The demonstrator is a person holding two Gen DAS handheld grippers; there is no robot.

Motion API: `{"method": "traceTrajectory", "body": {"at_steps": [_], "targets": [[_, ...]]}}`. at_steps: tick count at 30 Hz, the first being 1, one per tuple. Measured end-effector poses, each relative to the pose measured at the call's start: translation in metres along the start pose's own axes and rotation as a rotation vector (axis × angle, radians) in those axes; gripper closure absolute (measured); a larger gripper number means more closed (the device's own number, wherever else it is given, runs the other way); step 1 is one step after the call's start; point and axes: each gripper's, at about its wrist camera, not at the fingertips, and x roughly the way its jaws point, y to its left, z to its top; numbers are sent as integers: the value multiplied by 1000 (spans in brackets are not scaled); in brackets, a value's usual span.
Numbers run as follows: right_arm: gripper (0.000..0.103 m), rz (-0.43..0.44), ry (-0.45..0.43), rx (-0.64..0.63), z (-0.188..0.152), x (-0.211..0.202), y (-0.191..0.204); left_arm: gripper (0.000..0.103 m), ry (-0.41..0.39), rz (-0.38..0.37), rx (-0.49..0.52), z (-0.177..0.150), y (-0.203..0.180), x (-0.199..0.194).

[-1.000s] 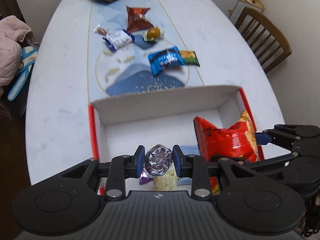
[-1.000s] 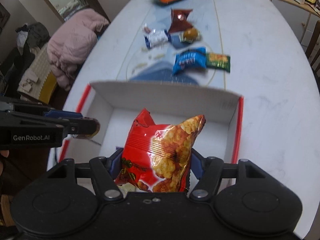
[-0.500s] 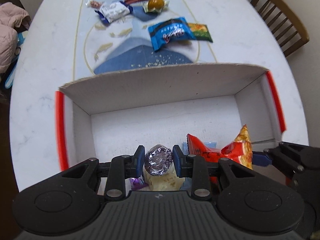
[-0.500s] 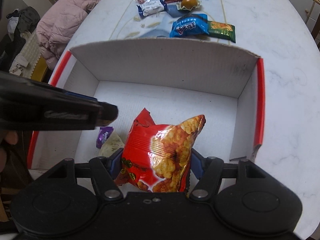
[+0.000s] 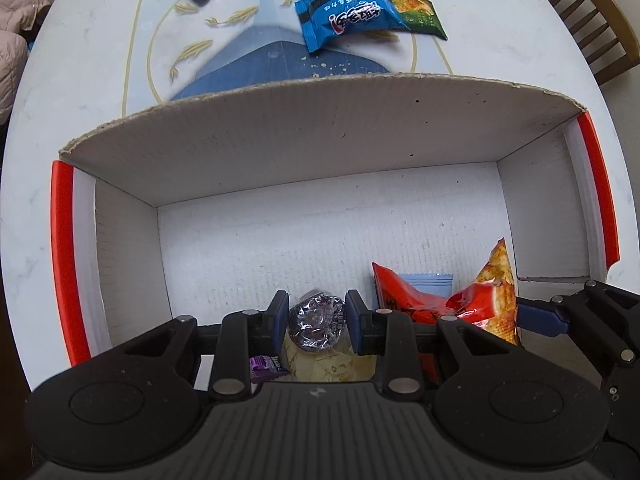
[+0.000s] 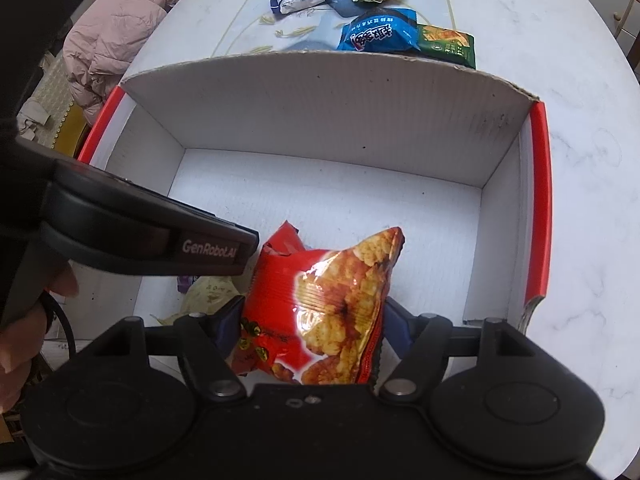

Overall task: Organize snacks
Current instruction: 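Carry both snacks over the white box and lower them inside, then open both tools and lift them out of the box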

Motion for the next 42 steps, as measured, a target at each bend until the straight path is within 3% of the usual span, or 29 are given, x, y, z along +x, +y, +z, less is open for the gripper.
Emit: {"method": "traceTrajectory", "body": {"at_steps": [2,6,13,16,24,42], "targets": [[31,1,2,-1,1,1,0,73,15,-13,-12,0,2,3],[29,5,2,-7,3,0,1,57,26,-33,-34,0,5,4],[22,9,-22,-16,5,-11,3,54,2,-55,-35,-5,6,-9],[20,-5,-45,-22,4,-19,5,47,-9,-73,-46,-8,10,-17],[19,0,-96,-14,2,-47,1,46,-65,-105,-36,-21,14,-47],[11,24,-283,-39,1,-123,16,45,-281,-120,-10,-48,50,-143]]}}
